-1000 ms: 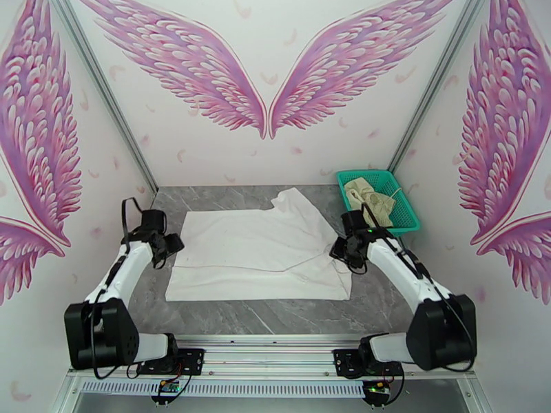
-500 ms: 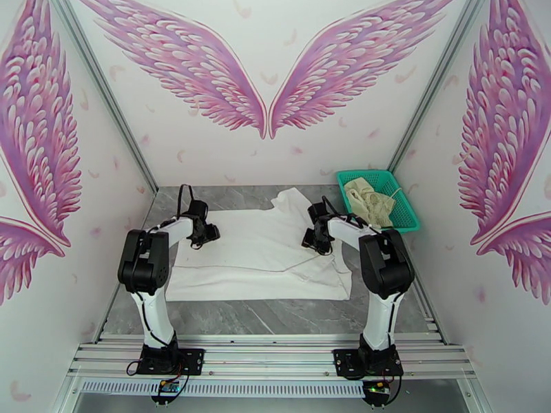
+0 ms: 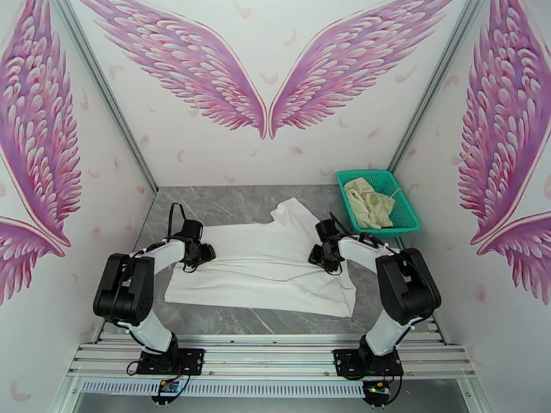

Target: Fold and stack the mixed laundry pile

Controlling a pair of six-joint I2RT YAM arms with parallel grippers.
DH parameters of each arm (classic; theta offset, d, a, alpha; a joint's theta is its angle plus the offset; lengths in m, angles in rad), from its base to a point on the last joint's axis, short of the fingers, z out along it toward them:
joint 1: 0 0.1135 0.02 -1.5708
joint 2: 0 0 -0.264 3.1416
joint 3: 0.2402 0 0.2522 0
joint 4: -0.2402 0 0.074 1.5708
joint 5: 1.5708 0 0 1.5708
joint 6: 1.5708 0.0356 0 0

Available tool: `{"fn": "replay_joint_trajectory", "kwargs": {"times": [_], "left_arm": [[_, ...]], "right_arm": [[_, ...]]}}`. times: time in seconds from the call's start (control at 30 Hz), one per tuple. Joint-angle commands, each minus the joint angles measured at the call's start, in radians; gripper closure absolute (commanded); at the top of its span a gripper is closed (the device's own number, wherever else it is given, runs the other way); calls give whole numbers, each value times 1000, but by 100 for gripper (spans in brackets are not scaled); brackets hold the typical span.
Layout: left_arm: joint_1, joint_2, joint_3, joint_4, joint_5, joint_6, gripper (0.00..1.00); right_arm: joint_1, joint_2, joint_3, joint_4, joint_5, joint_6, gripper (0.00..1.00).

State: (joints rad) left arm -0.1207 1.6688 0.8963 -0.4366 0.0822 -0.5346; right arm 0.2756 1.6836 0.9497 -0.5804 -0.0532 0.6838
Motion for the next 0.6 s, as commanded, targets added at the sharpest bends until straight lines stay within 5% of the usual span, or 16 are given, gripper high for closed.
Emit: {"fn": "replay_joint_trajectory", "kwargs": {"times": [0.0, 0.4, 0.57], "left_arm": [[2, -5, -11, -88, -54, 7, 47], [30, 154, 401, -217, -107, 89, 36], [78, 304, 588, -257, -174, 144, 33]], "right_arm": [[-2, 13, -6, -83, 38, -5, 50], [-14, 227, 473, -159, 113, -173, 49], [-25, 390, 695, -122, 84, -324, 38]]}}
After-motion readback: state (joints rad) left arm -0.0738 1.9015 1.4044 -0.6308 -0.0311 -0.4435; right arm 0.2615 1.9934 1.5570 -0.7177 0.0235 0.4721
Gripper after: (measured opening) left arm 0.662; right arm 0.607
